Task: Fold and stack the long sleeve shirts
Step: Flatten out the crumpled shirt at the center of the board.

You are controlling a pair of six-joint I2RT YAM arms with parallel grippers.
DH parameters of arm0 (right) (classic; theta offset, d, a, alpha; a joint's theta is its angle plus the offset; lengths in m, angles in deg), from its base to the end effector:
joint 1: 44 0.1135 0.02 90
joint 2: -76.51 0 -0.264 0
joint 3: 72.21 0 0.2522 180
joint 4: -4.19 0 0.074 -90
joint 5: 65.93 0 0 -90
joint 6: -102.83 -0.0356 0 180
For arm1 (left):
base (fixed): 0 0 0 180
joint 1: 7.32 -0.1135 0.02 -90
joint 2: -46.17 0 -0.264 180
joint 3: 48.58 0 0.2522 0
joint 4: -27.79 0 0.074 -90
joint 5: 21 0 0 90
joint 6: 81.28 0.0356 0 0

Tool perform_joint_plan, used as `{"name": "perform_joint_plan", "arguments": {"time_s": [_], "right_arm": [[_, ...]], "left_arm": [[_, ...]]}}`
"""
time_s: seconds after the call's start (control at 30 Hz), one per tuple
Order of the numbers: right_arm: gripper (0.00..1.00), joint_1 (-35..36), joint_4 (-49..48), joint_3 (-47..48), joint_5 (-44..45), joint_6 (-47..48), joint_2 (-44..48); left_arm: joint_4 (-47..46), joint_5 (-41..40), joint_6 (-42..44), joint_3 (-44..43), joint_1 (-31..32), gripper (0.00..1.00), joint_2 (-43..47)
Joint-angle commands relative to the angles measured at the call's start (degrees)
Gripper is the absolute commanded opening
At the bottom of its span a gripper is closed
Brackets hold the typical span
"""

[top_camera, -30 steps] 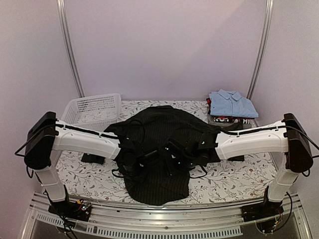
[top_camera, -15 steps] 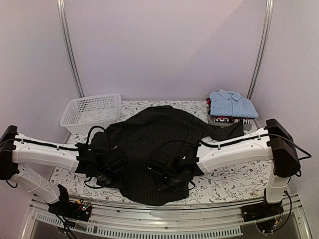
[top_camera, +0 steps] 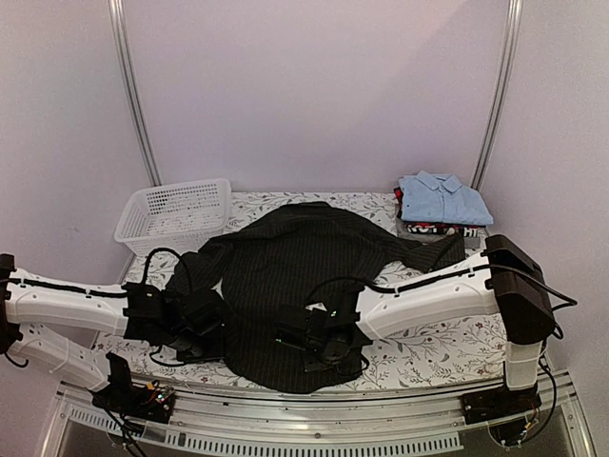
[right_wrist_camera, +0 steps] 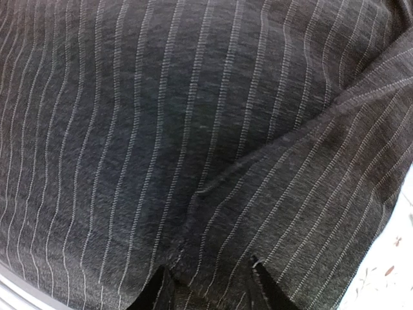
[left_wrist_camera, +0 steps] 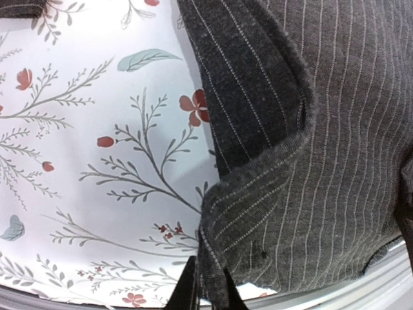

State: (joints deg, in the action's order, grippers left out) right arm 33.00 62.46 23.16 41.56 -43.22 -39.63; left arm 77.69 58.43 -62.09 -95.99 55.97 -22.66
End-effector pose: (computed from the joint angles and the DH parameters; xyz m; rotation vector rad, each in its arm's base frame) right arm 0.0988 0.3802 0.1551 -0.4660 2.7467 0.0744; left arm 0.0932 -0.1707 0.1643 -0.2284 2.8191 -0.3263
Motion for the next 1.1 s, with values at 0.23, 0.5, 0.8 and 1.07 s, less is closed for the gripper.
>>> {"name": "perform_joint_plan", "arguments": {"time_s": [0.23,0.5,0.8,1.07], "right_arm": [[0.02,0.26,2.52,-0.61,3.94,-4.69,1.94],[0.0,0.44,4.22,-11.81,5.88,-11.72,12.4],[0.0,1.9,2.28,-33.25,2.32,-23.57,29.66],[0.0,3.5,0.14,-38.83,0.19,-26.43,35.62]], "left_arm": [[0.24,1.39,-1.69,3.55,0.54,0.06,4.76],[3.73,0.74,-3.41,4.48,0.52,0.04,6.48],[6.36,0.45,-7.5,7.54,0.36,0.03,10.96],[9.74,0.37,-11.93,9.86,0.08,0.0,17.07]]}}
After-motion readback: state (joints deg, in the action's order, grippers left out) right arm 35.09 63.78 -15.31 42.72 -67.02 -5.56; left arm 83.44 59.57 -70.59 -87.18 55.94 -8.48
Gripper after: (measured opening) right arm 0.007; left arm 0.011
